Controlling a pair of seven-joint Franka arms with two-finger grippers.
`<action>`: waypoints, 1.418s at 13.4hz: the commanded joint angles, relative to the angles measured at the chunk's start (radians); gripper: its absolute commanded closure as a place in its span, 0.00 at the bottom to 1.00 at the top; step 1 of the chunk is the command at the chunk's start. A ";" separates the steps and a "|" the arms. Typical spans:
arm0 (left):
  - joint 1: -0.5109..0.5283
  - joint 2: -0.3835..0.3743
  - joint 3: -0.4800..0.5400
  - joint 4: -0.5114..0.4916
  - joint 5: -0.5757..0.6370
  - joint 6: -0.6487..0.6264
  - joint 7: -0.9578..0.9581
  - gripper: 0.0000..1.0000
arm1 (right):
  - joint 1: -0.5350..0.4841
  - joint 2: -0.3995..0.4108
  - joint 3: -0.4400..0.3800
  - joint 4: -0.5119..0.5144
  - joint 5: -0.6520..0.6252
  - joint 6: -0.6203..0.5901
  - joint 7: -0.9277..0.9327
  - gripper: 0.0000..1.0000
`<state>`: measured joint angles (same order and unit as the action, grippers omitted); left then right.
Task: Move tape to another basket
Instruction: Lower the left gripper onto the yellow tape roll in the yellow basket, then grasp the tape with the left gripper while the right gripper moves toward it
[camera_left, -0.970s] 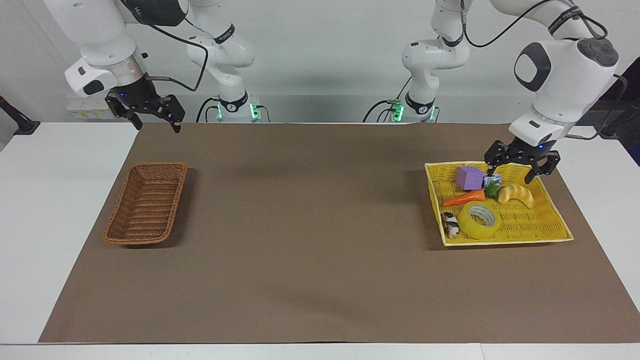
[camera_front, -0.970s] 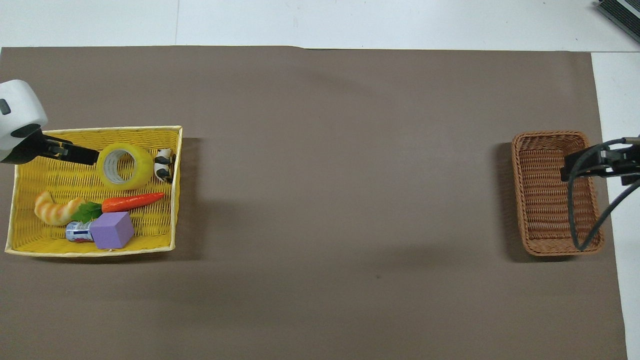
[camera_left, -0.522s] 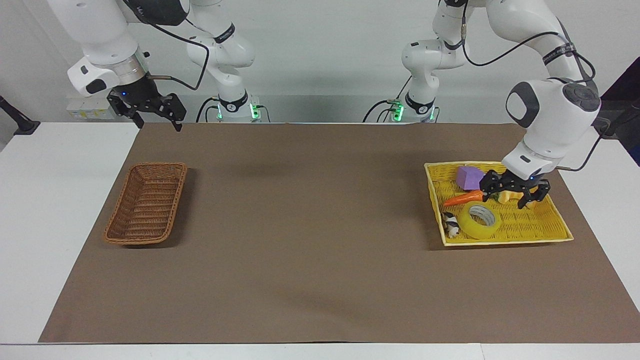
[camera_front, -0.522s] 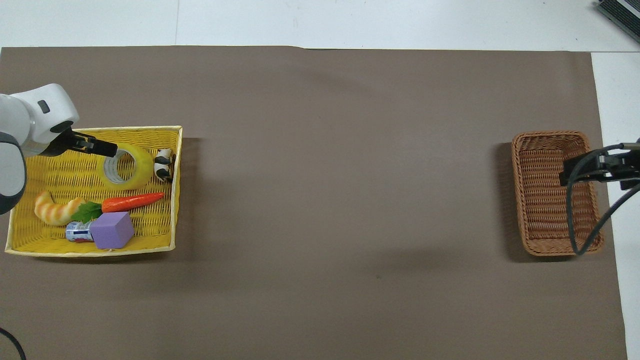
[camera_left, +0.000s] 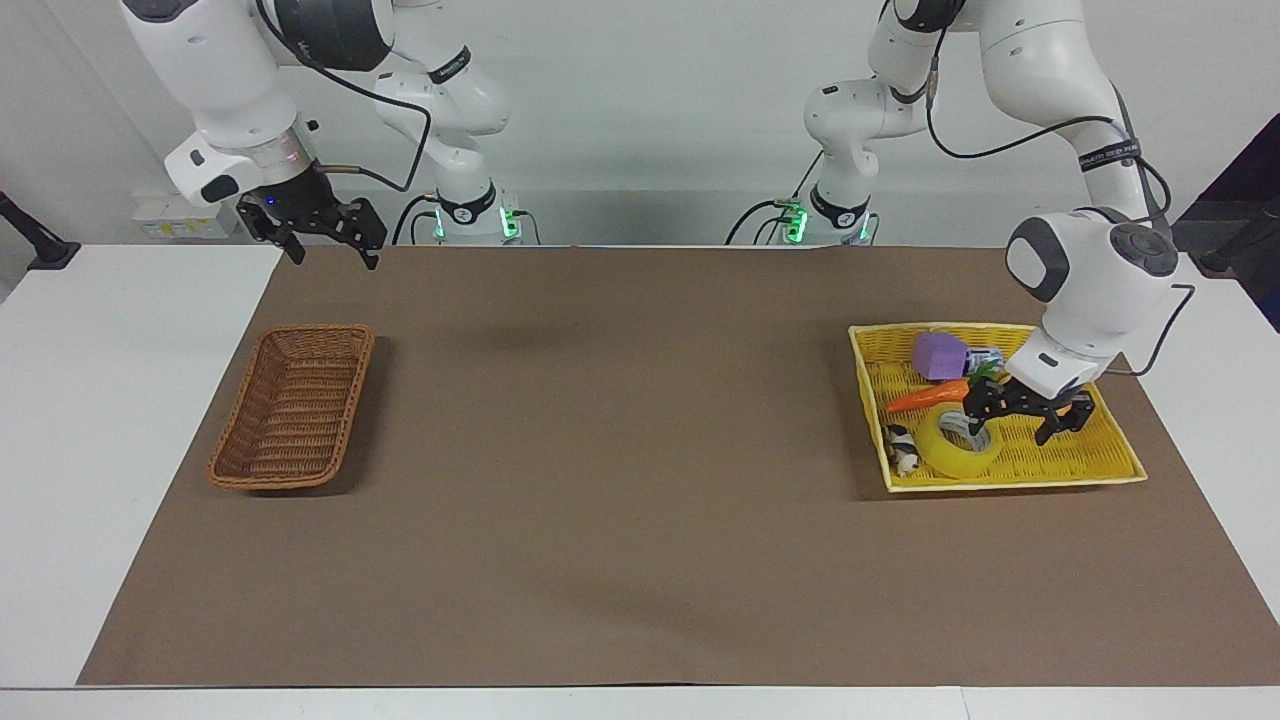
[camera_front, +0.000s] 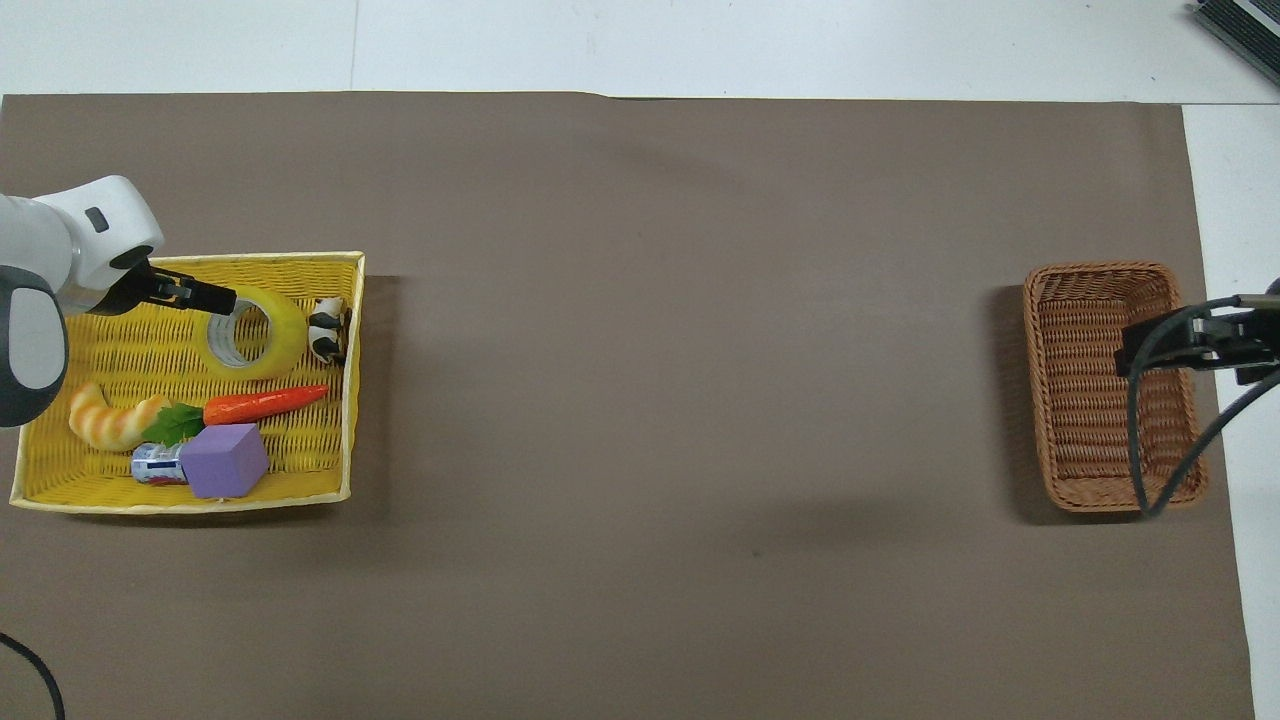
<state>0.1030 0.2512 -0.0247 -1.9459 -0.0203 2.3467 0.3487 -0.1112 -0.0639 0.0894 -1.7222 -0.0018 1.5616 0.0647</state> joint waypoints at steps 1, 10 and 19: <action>0.024 0.011 -0.006 -0.045 -0.013 0.054 0.018 0.03 | 0.001 -0.042 0.007 -0.138 0.060 0.116 -0.045 0.00; 0.012 -0.007 -0.006 -0.125 -0.026 0.129 0.015 0.99 | 0.004 -0.019 0.007 -0.204 0.400 0.244 -0.171 0.00; -0.031 -0.138 -0.021 -0.094 -0.036 -0.010 0.003 1.00 | 0.131 -0.004 0.007 -0.345 0.592 0.466 -0.226 0.00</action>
<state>0.1061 0.1693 -0.0528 -2.0342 -0.0338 2.3872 0.3539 -0.0044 -0.0556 0.0975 -2.0151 0.5296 1.9636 -0.1670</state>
